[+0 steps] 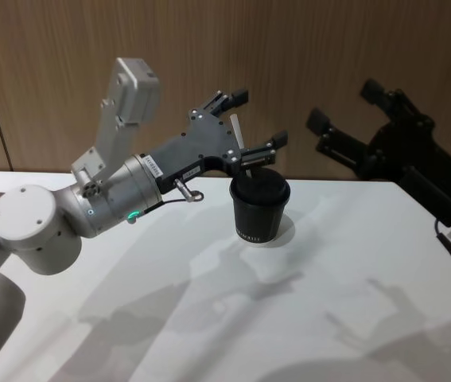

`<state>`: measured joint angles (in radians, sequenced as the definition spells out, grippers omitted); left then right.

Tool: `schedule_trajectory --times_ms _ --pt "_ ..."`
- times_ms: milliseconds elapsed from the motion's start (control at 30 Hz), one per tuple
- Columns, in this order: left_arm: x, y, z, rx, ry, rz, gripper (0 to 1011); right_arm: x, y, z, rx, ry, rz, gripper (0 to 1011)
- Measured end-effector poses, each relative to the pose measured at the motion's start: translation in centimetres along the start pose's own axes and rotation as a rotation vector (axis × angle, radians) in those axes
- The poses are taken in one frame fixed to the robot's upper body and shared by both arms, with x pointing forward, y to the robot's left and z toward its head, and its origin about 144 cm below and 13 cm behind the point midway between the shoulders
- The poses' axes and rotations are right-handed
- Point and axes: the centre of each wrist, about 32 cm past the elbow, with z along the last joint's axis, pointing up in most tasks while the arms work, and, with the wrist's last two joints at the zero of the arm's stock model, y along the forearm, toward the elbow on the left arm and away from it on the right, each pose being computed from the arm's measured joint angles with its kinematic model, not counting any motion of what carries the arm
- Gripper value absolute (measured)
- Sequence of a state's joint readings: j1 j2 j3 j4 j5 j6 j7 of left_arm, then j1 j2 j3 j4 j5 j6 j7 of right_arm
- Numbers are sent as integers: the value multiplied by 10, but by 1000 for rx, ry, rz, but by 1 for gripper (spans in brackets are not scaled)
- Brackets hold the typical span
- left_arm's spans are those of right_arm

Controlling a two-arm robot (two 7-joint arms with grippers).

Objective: Pick up the straw with one hand, pass it to the other hand, and insert it into the cup.

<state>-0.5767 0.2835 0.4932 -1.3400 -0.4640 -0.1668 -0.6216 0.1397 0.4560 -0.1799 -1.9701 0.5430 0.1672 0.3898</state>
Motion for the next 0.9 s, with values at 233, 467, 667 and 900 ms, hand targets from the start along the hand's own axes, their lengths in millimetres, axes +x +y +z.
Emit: schedule_trajectory --times_ms 233,467,667,900 --pt "-4 6 5 -36 11 -17 1001 -11 6 3 -2 23 16 1001" --pt "-7 12 8 -47 24 -22 1001 -19 10 6 1 32 35 1001" --pt "-9 15 10 -49 33 -25 1001 -23 12 7 5 33 45 1001" --pt "-10 17 11 -52 40 -27 1001 -26 13 8 7 35 52 1001"
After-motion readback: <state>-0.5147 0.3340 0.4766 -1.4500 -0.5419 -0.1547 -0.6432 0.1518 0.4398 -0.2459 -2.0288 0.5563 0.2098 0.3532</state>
